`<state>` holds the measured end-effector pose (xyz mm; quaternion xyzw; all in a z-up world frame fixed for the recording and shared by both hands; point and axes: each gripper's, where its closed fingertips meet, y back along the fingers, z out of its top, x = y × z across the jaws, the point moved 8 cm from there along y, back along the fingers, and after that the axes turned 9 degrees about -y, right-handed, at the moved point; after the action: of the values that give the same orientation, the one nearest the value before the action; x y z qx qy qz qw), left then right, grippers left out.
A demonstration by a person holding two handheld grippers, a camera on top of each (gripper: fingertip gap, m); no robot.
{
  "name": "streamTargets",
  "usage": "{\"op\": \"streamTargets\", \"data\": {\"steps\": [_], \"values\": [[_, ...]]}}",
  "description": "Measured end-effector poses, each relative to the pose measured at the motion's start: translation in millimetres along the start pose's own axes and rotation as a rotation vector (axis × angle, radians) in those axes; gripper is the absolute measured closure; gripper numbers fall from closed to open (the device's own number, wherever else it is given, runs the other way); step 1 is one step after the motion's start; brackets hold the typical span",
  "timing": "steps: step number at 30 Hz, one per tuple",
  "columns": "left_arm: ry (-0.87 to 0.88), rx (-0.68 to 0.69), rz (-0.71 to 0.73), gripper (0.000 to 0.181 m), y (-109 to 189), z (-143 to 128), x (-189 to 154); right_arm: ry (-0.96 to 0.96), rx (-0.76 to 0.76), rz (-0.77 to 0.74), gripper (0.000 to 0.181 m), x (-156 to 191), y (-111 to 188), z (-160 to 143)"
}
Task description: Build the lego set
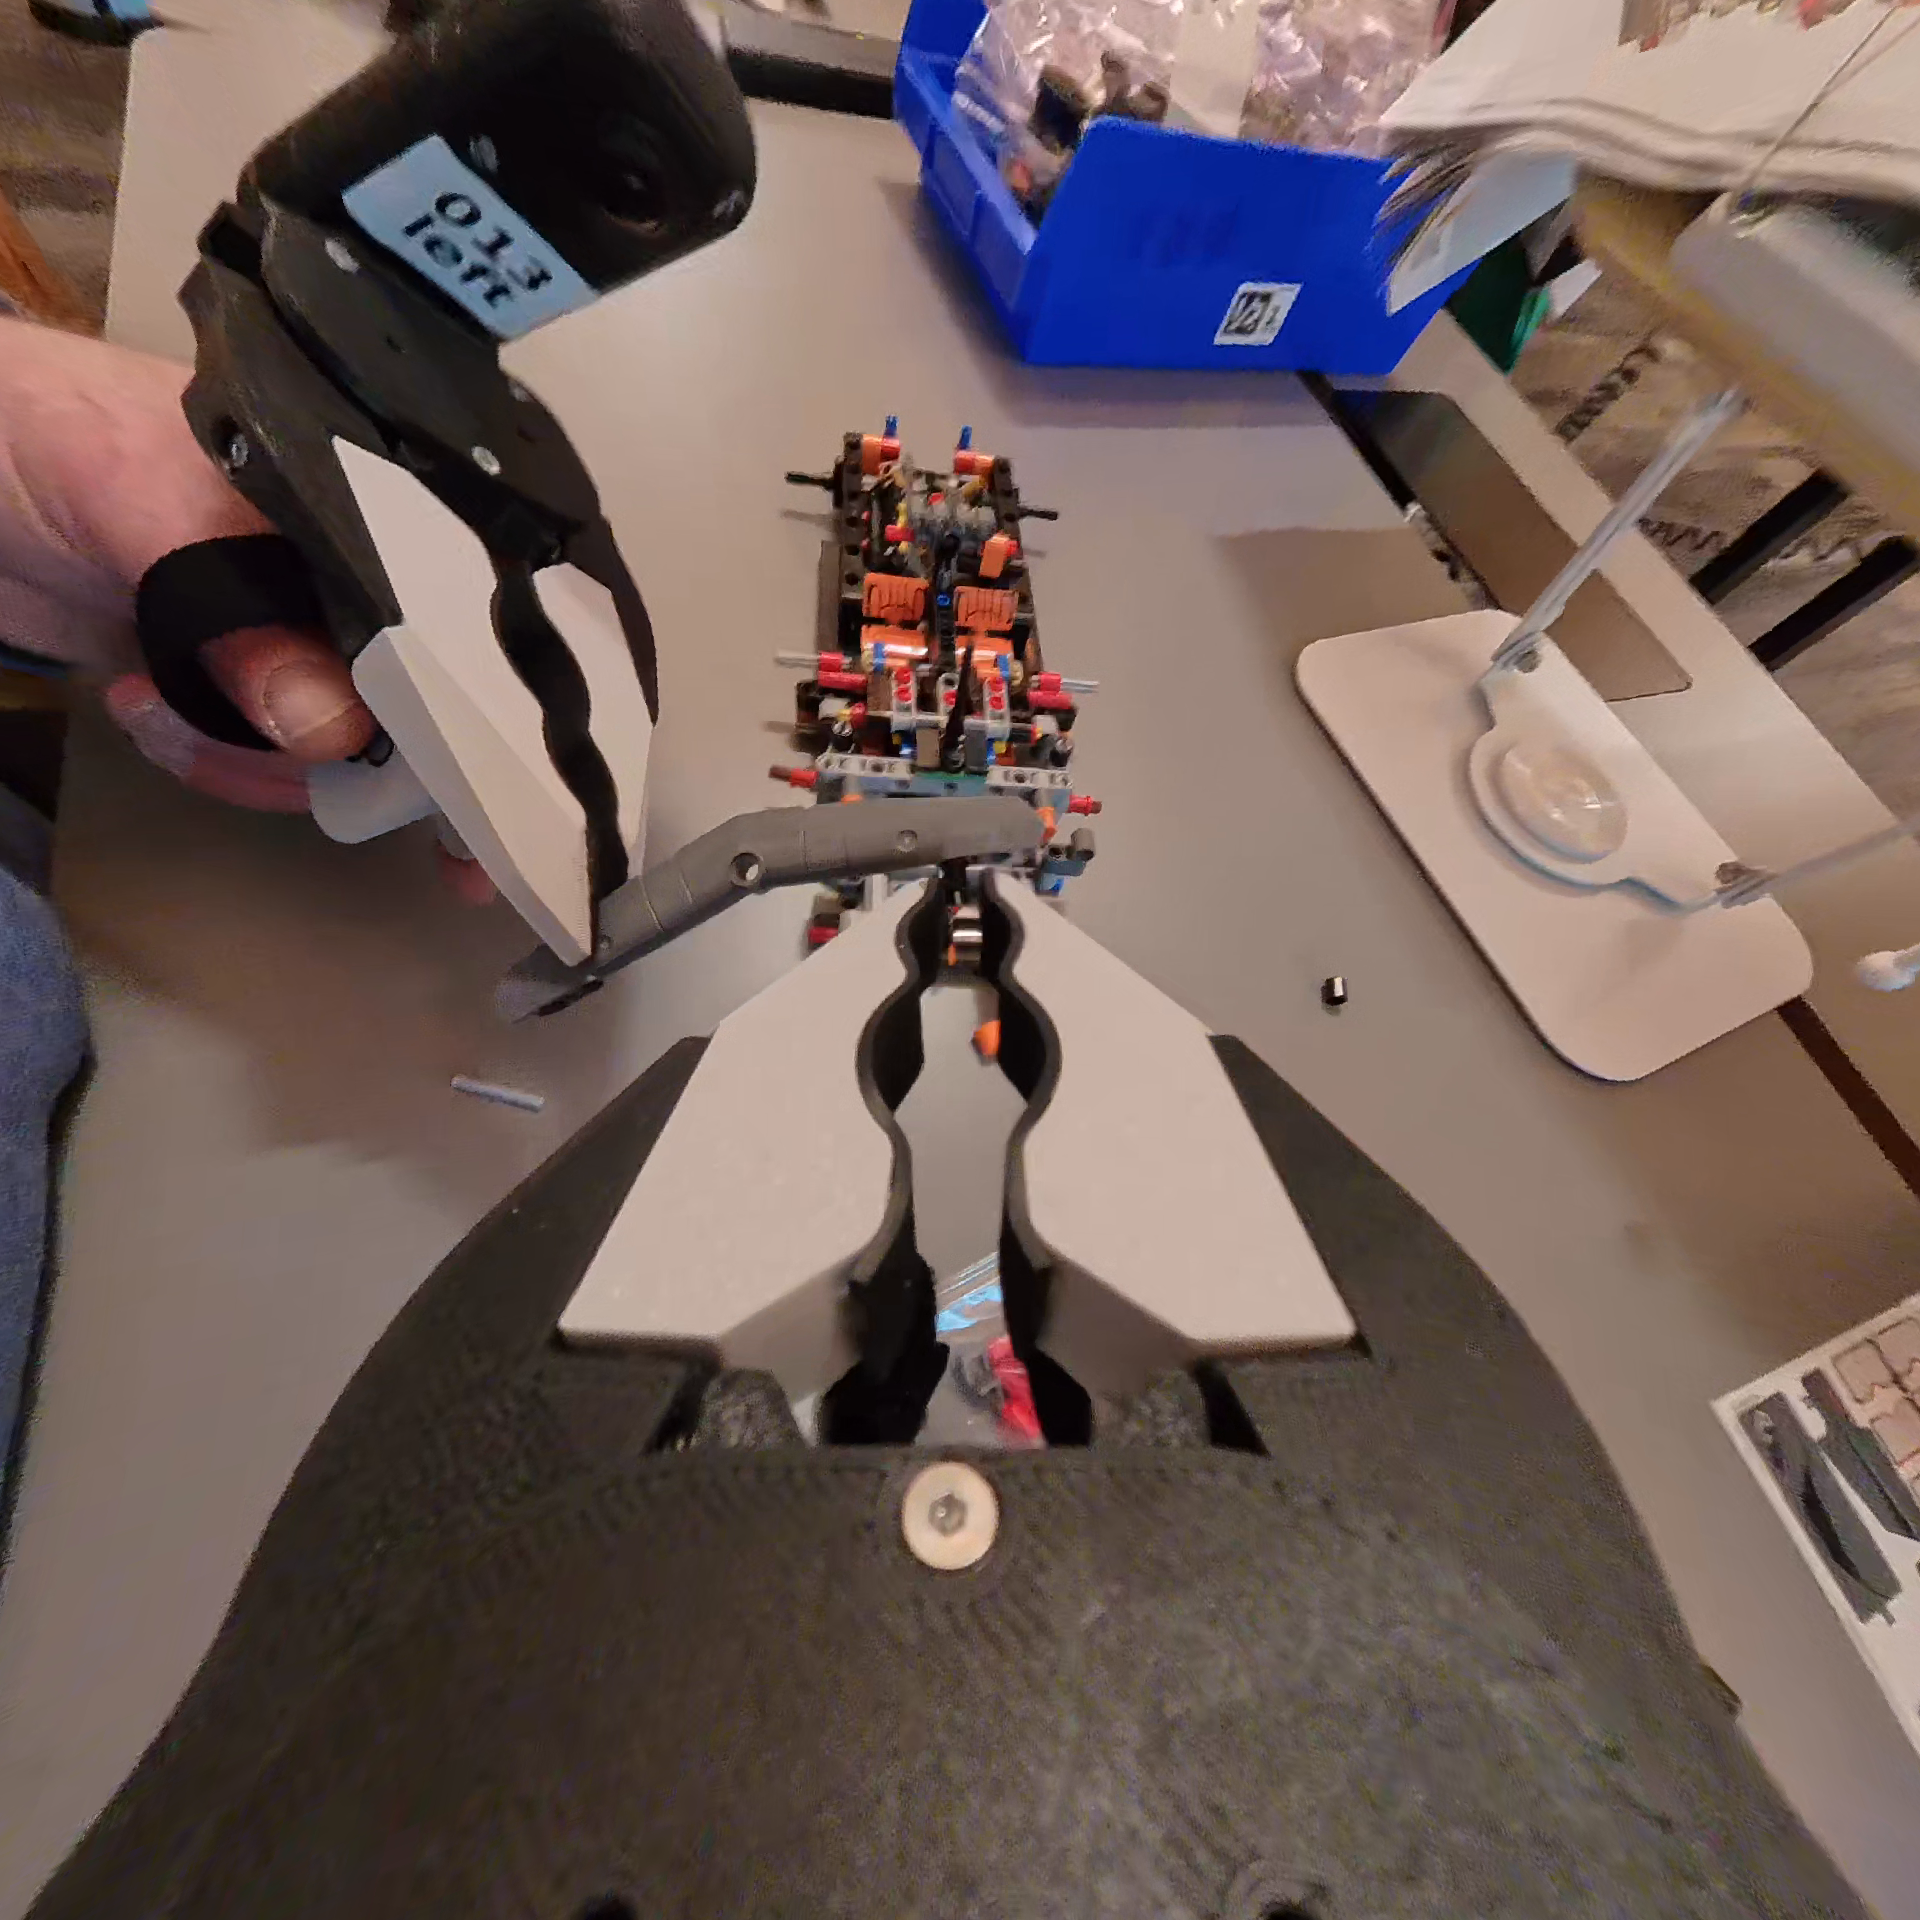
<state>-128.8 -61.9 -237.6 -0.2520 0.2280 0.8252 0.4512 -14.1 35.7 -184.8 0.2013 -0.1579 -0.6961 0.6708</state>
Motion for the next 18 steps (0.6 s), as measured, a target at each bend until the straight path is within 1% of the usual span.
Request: {"op": "streamTargets", "data": {"steps": [2, 3, 5, 6, 7, 9, 10, 11, 13, 15, 18], "values": [[0.005, -0.054, -0.037, 0.179, 5.3, 2.5, 0.6, -0.009, -0.036, -0.037, 0.159, -3.0, 6.6, 5.4], [0.011, -0.084, -0.066, 0.179, 8.6, 3.5, 0.5, -0.023, -0.060, -0.052, 0.157, -5.2, 12.3, 7.5], [0.025, -0.126, -0.077, 0.179, 14.9, 3.9, 3.2, -0.058, -0.089, -0.035, 0.160, -6.9, 22.6, 6.9], [0.027, -0.139, -0.083, 0.179, 17.5, 3.8, 3.8, -0.071, -0.069, 0.007, 0.168, -4.3, 24.7, 2.4], [0.024, -0.151, -0.075, 0.179, 19.8, 3.8, 4.5, -0.084, -0.023, 0.080, 0.171, 1.8, 23.5, -5.3], [0.017, -0.143, -0.053, 0.179, 22.6, 2.0, 5.7, -0.102, 0.100, 0.215, 0.171, 18.0, 14.5, -26.4], [0.013, -0.140, -0.045, 0.179, 23.9, 1.1, 6.2, -0.086, 0.158, 0.247, 0.170, 25.9, 8.9, -37.9], [0.012, -0.135, -0.031, 0.179, 25.2, 0.1, 7.1, -0.070, 0.206, 0.257, 0.170, 31.3, 3.0, -48.4], [0.012, -0.116, -0.011, 0.179, 26.6, -2.0, 9.0, -0.056, 0.243, 0.267, 0.170, 36.8, -7.0, -61.6], [0.020, -0.109, -0.004, 0.179, 26.9, -3.2, 9.9, -0.057, 0.249, 0.278, 0.171, 36.8, -14.7, -67.6], [0.018, -0.099, 0.001, 0.179, 26.6, -4.5, 10.0, -0.047, 0.298, 0.291, 0.172, 36.6, -23.2, -75.6]]}}
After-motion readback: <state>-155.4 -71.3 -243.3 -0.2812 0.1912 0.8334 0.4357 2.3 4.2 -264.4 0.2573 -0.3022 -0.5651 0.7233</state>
